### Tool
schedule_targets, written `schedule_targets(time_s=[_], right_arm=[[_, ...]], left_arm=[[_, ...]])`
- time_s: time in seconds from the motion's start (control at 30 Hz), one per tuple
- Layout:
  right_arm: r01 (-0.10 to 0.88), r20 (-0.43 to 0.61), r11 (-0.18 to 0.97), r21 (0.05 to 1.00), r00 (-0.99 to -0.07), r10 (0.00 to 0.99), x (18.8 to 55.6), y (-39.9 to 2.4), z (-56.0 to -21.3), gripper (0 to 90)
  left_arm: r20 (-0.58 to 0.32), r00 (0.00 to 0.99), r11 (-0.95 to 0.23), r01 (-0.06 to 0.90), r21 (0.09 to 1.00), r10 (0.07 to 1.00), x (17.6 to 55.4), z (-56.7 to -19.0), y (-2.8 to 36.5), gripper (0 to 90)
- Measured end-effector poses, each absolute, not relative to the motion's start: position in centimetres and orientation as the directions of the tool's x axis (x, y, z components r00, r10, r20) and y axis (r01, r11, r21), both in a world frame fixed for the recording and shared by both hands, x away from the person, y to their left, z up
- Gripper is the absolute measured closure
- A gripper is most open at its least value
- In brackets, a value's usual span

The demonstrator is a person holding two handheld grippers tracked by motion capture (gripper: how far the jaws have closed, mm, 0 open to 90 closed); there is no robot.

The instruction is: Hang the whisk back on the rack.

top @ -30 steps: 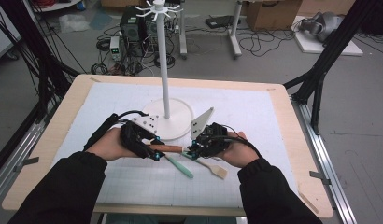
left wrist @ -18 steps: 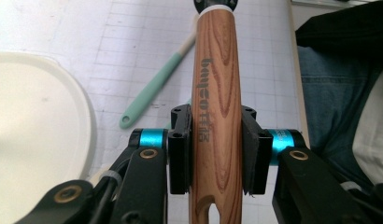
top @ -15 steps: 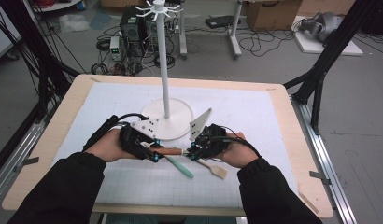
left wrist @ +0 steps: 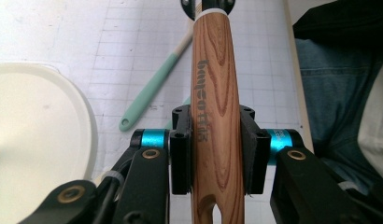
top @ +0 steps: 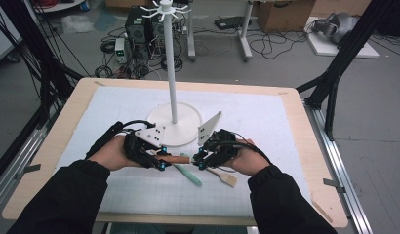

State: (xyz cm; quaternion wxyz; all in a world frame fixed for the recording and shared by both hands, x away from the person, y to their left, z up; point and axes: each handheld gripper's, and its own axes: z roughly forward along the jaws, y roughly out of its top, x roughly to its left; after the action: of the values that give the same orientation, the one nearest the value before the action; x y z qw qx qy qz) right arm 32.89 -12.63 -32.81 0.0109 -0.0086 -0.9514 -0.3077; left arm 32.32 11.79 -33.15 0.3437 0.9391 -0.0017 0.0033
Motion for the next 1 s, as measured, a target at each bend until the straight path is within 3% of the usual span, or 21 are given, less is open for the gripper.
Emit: schedule_targets(time_s=[0.13,0.37,0.73,1.0], right_arm=[[0.031,0.039,0.814,0.579,-0.999,0.010,32.9,-12.3,-33.0,63.5],[0.029,0.044,0.800,0.600,-0.999,0.004,33.1,-11.3,-32.8,58.7],[0.018,0.051,0.816,0.578,-0.999,-0.014,32.8,-10.0,-32.9,68.1],[0.013,0.035,0.823,0.568,-0.999,-0.009,32.6,-10.0,-32.8,69.9]], left_arm=[[0.018,1.000,-0.763,-0.013,0.647,-0.002,32.2,-33.2,11.5,69.9],[0.031,1.000,-0.761,-0.015,0.648,0.006,32.1,-33.3,11.4,70.0],[0.036,0.999,-0.768,-0.028,0.640,-0.007,31.9,-33.1,11.3,69.9],[0.014,1.000,-0.762,-0.004,0.647,0.006,31.9,-33.1,11.2,69.7]])
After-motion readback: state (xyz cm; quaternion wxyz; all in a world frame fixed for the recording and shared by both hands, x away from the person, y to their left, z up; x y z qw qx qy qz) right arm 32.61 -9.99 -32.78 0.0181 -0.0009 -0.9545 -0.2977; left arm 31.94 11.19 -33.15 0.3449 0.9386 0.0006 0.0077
